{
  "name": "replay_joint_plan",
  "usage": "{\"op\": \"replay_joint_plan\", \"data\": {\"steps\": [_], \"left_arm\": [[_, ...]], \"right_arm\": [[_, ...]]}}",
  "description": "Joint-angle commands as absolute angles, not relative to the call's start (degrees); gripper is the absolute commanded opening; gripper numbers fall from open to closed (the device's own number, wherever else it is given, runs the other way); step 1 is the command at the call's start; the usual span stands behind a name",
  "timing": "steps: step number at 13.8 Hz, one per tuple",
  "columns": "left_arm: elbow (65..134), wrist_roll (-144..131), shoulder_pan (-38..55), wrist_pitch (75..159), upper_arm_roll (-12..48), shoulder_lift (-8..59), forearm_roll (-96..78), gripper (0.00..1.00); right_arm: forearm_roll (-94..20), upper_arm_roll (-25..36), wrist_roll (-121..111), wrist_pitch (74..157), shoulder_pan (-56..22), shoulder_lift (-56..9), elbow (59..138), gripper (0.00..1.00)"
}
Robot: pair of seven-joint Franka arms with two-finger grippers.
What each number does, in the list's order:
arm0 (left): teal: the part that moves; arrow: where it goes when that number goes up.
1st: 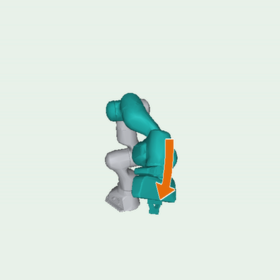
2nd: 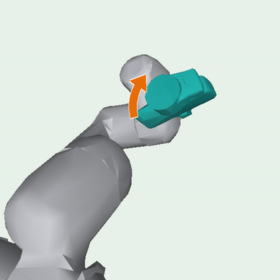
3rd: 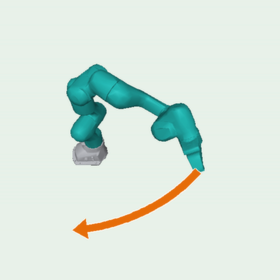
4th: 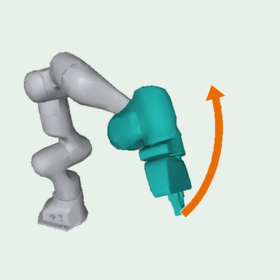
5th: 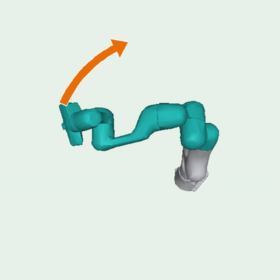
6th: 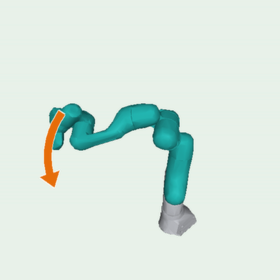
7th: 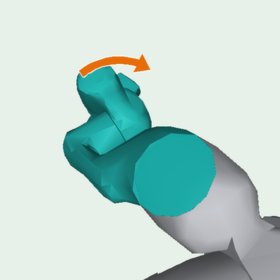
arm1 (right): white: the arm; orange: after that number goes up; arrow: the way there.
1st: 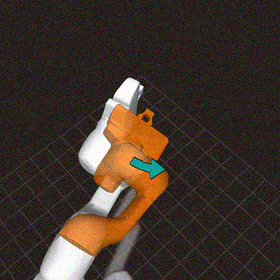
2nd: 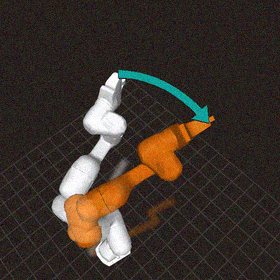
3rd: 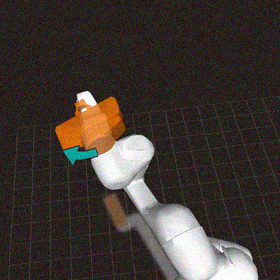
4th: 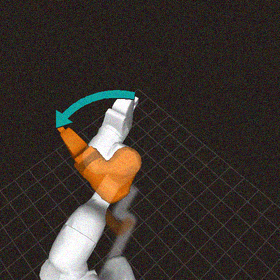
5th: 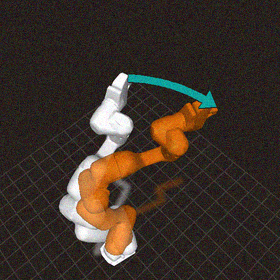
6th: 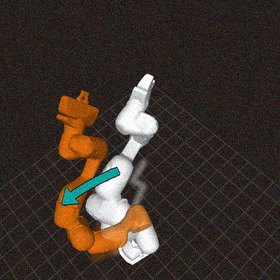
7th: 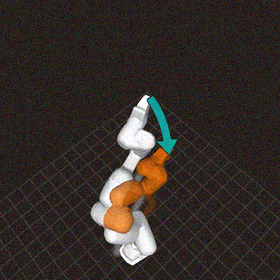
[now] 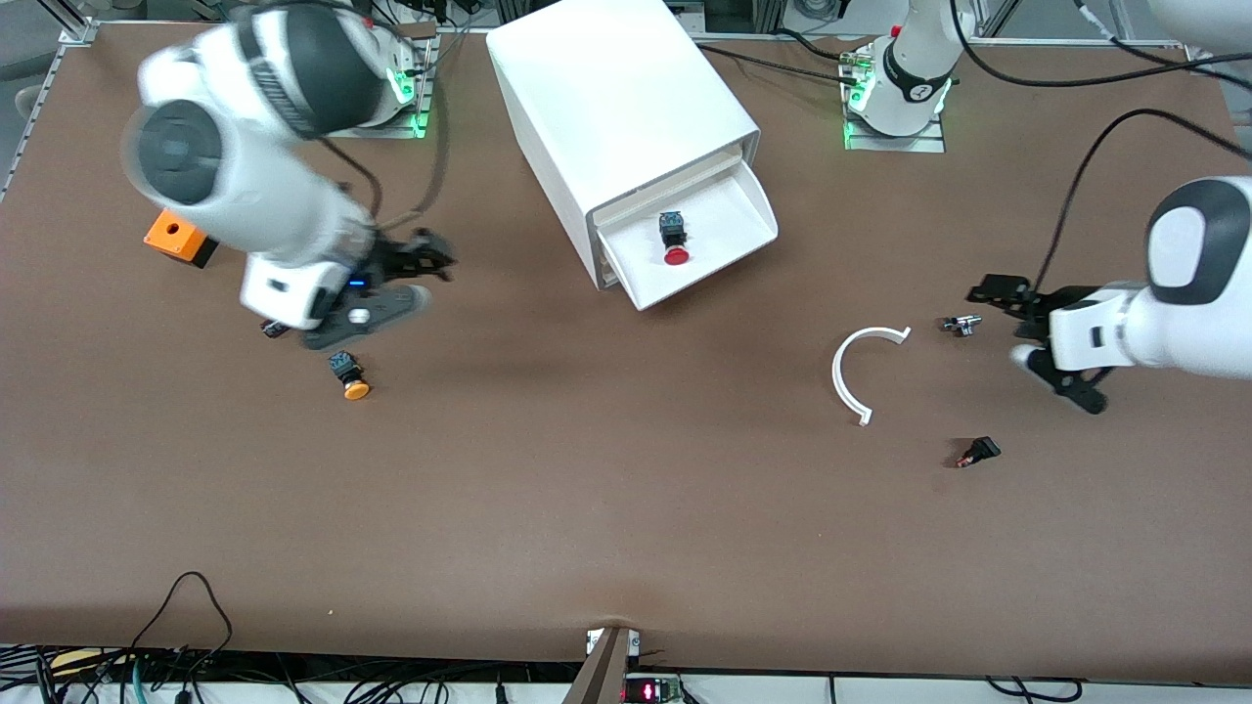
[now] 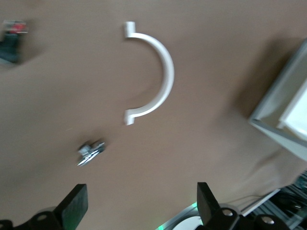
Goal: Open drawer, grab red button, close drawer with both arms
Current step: 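Release the handle and draw the left gripper back, then reach the right gripper into the drawer and grasp the red button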
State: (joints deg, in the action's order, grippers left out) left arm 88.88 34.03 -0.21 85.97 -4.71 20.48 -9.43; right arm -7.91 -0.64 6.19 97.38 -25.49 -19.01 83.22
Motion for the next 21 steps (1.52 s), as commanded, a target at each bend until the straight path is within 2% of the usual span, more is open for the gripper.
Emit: {"op": "replay_joint_plan", "data": {"steps": [1,3,8,13,21], "left_arm": [[88.2,31.0,-0.4,87.4,-4.9,16.3,-4.4,1.00],[86.0,23.9,-0.4,86.9,-5.0,14.7,-2.4,1.00],[85.7,9.0,0.4,86.5,-8.2,9.5,-1.0,1.00],[85.9,0.9,-1.1,86.9,-7.4,5.9,-0.2,1.00],[86.7,-3.8,-8.4,86.3,4.0,2.3,1.8,1.00]], "right_arm": [[-8.3,-0.1,19.9,98.2,-32.9,-28.4,72.7,0.99],[-8.4,-0.2,28.6,101.4,-37.2,-32.5,69.7,0.99],[-7.7,0.1,40.1,108.1,-47.1,-39.3,64.8,0.98],[-4.9,0.4,42.2,108.5,-51.7,-41.1,64.1,0.98],[0.2,0.3,39.7,108.5,-53.9,-42.5,67.0,0.97]]}}
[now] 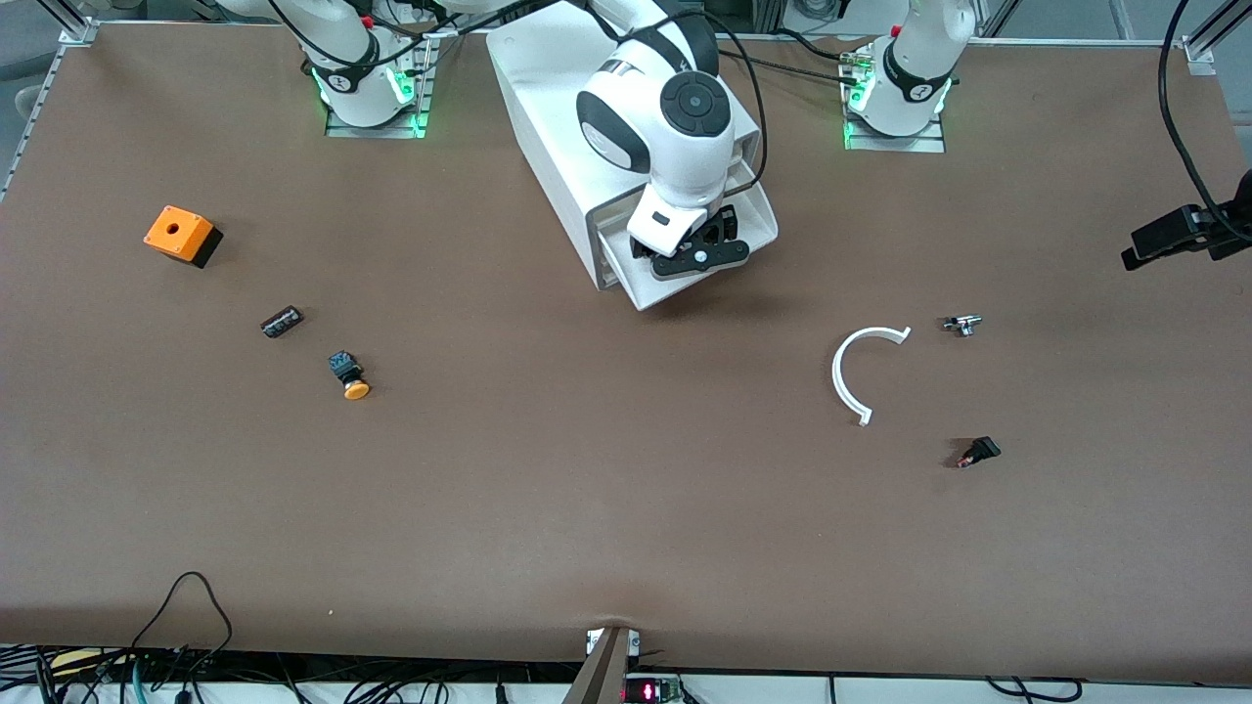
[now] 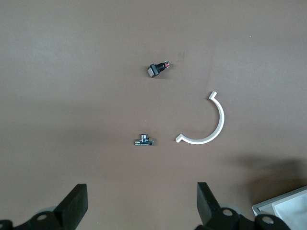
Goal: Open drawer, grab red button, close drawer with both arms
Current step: 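Reach the right gripper into the drawer and grasp the red button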
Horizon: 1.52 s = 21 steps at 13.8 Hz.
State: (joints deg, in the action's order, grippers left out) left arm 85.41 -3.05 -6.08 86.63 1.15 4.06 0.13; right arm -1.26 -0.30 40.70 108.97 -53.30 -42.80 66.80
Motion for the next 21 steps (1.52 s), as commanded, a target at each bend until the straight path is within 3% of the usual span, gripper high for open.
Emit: {"op": "replay_joint_plan", "data": {"steps": [1,3,7,11,17,21], "left_arm": [[86.7,-4.7,-9.0,86.0,5.3,2.0,1.8,1.00],[86.7,-5.4,-9.1,84.9,5.9,1.3,2.3,1.00],[86.7,-5.9,-8.0,84.9,5.1,1.0,2.4,1.00],[86.7,-5.9,-3.8,84.8,1.7,1.0,2.4,1.00],[86.7,-5.5,-1.1,85.2,-0.4,1.1,2.4,1.00],[86.7,-4.8,-1.2,85.5,-0.5,1.1,2.5,1.00]], "right_arm": [[0.7,0.3,39.6,108.5,-53.9,-42.5,67.1,0.97],[1.7,0.3,39.7,108.6,-55.1,-42.5,68.6,0.88],[2.4,0.2,39.6,108.6,-55.2,-42.5,69.1,0.52],[2.3,0.3,38.9,108.6,-55.1,-42.5,69.0,0.00],[1.7,0.8,37.9,105.8,-54.1,-41.7,64.6,0.00],[0.5,0.1,32.4,102.8,-48.3,-38.7,60.6,0.00]]}}
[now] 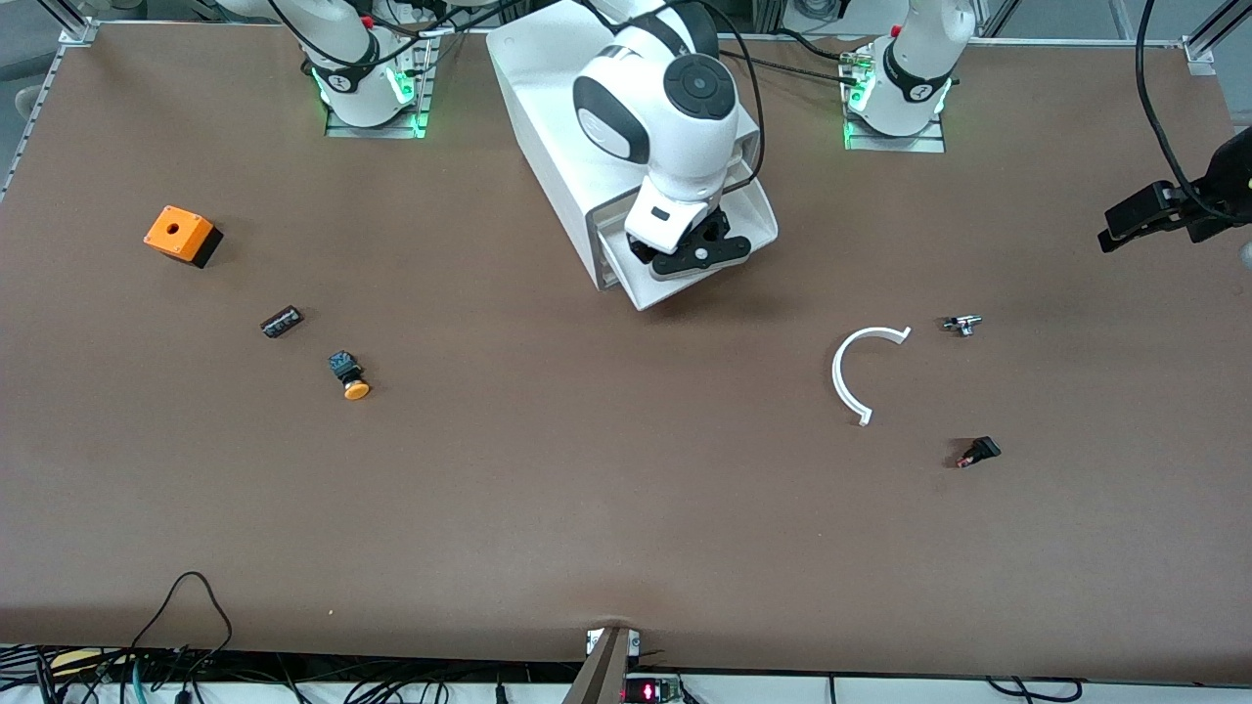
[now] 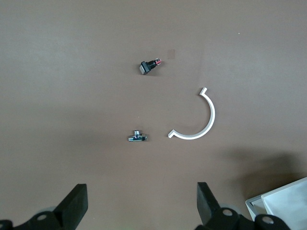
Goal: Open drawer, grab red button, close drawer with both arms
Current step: 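Lift the red button out of the drawer with the right gripper, then carry the red button toward the orange button while the left gripper reaches the drawer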
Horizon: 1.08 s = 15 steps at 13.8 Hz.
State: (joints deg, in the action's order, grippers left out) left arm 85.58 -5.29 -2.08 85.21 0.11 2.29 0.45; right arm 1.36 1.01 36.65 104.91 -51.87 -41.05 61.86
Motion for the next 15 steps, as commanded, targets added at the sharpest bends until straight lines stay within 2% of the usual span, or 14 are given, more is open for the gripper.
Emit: {"op": "replay_joint_plan", "data": {"steps": [1,6,9,12,15], "left_arm": [[86.7,-4.7,-1.3,85.5,-0.5,1.1,2.5,1.00],[86.7,-4.7,-1.3,85.5,-0.5,1.1,2.5,1.00],[86.7,-4.7,-1.3,85.7,-0.5,1.1,2.9,1.00],[86.7,-4.7,-1.3,85.7,-0.5,1.1,2.9,1.00],[87.0,-4.7,-1.3,86.0,-0.4,1.2,2.9,1.00]], "right_arm": [[-0.5,0.1,28.3,101.6,-46.0,-37.5,60.6,0.00],[-5.8,0.4,5.4,92.5,-31.9,-32.4,60.9,0.00],[-5.9,0.8,-5.2,87.5,-25.1,-31.8,63.0,0.00],[-5.6,6.0,-13.5,89.1,-23.4,-29.5,70.9,0.00],[-5.1,10.7,-18.9,98.8,-23.4,-23.3,87.7,0.00]]}}
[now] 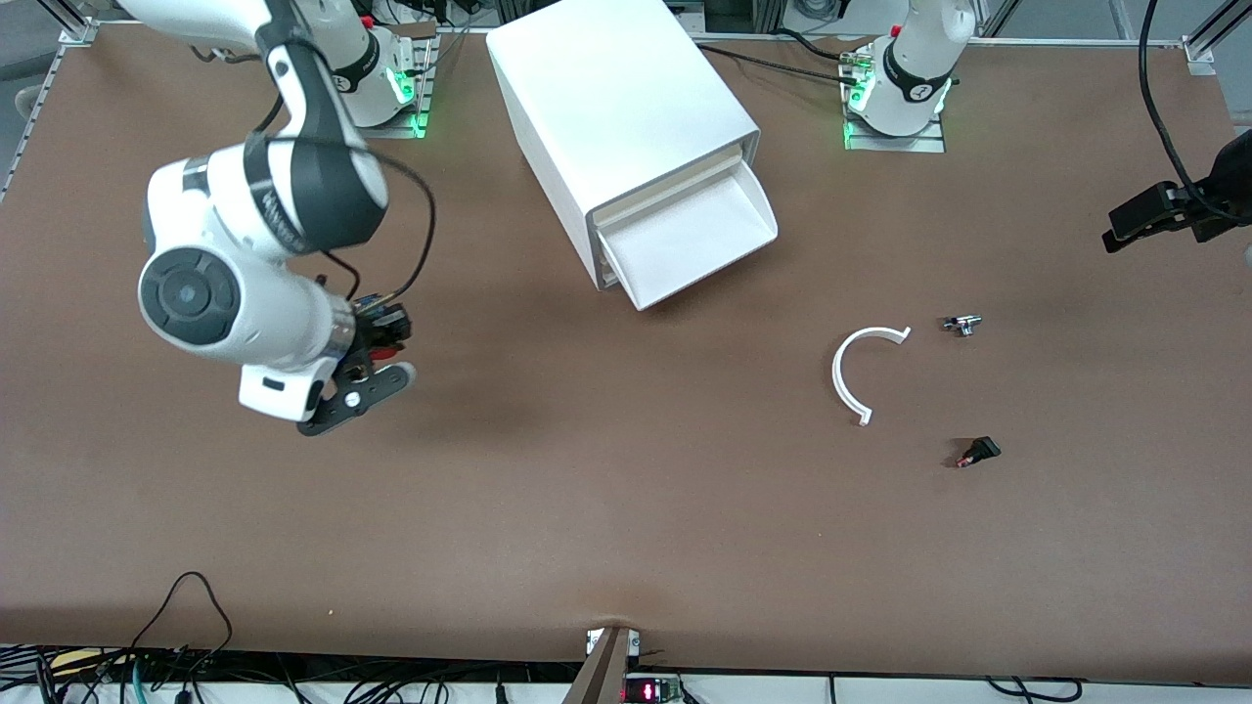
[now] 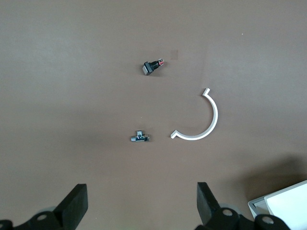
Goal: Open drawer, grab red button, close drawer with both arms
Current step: 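Carry the red button toward the orange button while the left gripper reaches the drawer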
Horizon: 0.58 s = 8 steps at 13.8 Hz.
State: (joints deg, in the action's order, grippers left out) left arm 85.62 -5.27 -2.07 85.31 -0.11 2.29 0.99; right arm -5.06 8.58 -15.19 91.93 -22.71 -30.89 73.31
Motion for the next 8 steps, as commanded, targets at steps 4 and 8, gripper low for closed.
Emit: {"op": "replay_joint_plan", "data": {"steps": [4,8], "left_arm": [[91.1,-11.0,0.0,89.6,1.8,1.6,2.7,1.00],[97.6,-25.4,3.9,96.9,6.6,2.7,1.8,1.00]], "right_arm": [[-5.0,18.0,-30.8,111.2,-23.3,-20.9,100.0,0.00],[-5.5,23.9,-40.0,121.5,-22.1,-22.9,105.9,0.00]]}}
